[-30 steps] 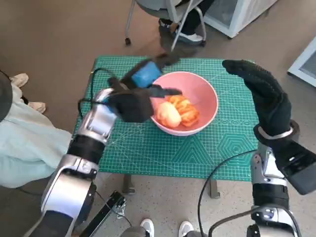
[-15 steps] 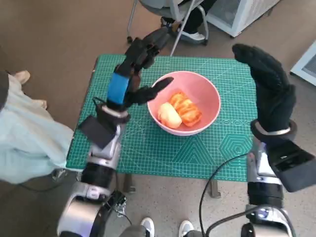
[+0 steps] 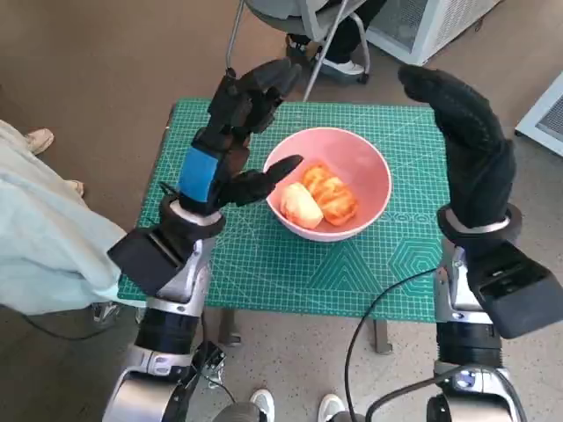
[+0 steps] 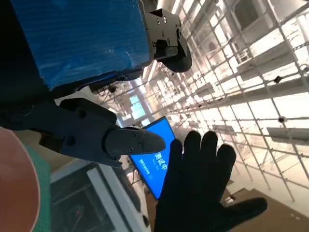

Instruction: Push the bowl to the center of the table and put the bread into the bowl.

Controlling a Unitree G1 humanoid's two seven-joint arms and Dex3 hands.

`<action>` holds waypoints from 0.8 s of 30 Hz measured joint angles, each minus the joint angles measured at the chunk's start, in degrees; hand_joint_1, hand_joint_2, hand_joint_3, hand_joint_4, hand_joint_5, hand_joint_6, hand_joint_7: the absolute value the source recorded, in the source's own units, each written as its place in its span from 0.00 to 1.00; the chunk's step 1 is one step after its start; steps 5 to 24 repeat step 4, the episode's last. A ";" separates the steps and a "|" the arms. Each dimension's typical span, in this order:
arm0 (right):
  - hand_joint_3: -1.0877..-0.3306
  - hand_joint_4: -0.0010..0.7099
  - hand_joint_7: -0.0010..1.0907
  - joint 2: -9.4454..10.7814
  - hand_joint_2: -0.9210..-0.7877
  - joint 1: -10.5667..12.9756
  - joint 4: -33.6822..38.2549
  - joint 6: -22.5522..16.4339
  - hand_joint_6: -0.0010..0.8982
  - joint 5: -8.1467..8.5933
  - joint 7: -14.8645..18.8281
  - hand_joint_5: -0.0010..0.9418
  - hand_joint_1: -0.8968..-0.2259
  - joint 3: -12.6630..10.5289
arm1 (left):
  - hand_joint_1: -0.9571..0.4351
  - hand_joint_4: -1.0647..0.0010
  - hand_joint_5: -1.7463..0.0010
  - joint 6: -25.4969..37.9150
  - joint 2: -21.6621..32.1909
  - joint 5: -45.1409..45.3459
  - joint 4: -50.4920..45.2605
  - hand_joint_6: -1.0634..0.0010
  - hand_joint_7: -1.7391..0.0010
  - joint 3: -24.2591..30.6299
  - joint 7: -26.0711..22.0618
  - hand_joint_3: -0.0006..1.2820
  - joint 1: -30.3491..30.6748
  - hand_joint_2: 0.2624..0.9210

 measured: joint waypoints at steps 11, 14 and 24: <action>0.41 0.43 0.70 -0.10 0.00 -0.37 -0.01 0.49 0.02 0.21 0.38 0.00 0.40 0.32 | 0.31 0.75 1.00 1.12 0.09 -0.18 -2.22 1.00 0.59 0.01 -0.36 0.23 0.79 1.00; 0.41 0.43 0.70 -0.10 0.00 -0.37 -0.01 0.49 0.02 0.21 0.38 0.00 0.40 0.32 | 0.31 0.75 1.00 1.12 0.09 -0.18 -2.22 1.00 0.59 0.01 -0.36 0.23 0.79 1.00; 0.41 0.43 0.70 -0.10 0.00 -0.37 -0.01 0.49 0.02 0.21 0.38 0.00 0.40 0.32 | 0.31 0.75 1.00 1.12 0.09 -0.18 -2.22 1.00 0.59 0.01 -0.36 0.23 0.79 1.00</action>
